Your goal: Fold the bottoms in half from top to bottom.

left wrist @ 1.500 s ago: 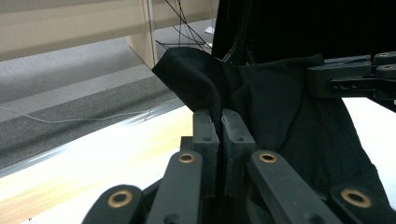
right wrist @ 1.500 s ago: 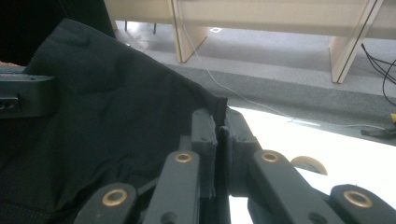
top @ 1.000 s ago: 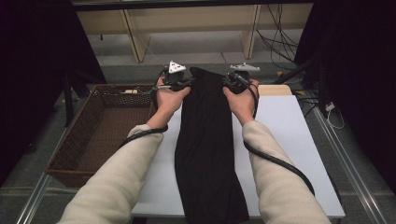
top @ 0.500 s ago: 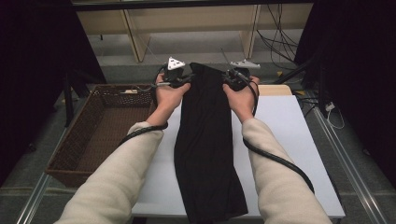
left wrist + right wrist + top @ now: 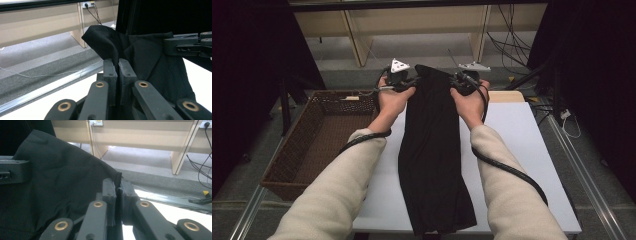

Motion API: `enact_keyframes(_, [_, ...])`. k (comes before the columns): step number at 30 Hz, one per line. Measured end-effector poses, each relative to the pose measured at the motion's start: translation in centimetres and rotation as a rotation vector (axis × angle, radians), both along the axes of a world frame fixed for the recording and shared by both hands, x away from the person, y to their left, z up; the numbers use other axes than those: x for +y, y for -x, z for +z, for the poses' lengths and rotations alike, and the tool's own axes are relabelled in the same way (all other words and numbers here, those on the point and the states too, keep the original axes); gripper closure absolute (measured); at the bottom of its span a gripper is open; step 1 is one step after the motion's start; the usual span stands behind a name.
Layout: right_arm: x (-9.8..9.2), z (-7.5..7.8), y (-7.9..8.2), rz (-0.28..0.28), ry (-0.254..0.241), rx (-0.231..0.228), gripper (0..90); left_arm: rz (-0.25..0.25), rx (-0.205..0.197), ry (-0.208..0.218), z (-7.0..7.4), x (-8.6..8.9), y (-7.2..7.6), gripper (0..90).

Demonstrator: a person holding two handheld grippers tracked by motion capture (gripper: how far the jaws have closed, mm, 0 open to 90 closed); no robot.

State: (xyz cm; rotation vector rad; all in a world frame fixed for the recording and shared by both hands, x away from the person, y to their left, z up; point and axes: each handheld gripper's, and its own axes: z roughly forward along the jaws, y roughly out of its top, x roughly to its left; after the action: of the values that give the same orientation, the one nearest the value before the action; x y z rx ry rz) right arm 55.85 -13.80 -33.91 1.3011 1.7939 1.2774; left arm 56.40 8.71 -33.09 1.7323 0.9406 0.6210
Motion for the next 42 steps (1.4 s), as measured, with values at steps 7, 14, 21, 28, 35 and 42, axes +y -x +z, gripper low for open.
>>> enact_keyframes(7, [0.0,0.3,-0.1,-0.003,-0.003,-0.010,84.8,-0.001,-0.011,0.002,0.4,0.0,0.0,85.1])
enact_keyframes(14, [0.0,0.7,-0.2,-0.007,-0.002,-0.019,84.8,-0.002,-0.021,0.005,0.9,0.0,-0.1,85.1])
enact_keyframes(21, [0.0,1.0,-0.3,-0.006,-0.002,-0.024,84.8,-0.002,-0.024,0.005,1.1,0.0,-0.1,85.0])
enact_keyframes(28, [0.0,1.1,-0.3,-0.008,-0.006,-0.028,84.8,-0.007,-0.027,0.002,1.2,-0.1,-0.1,85.0])
enact_keyframes(35, [0.0,1.0,-0.2,-0.009,-0.004,-0.036,84.7,-0.012,-0.031,-0.004,1.2,-0.1,0.0,85.0])
enact_keyframes(42, [-0.1,0.3,0.1,-0.008,0.002,-0.033,84.7,-0.029,-0.030,-0.007,0.8,-0.3,0.4,85.1])
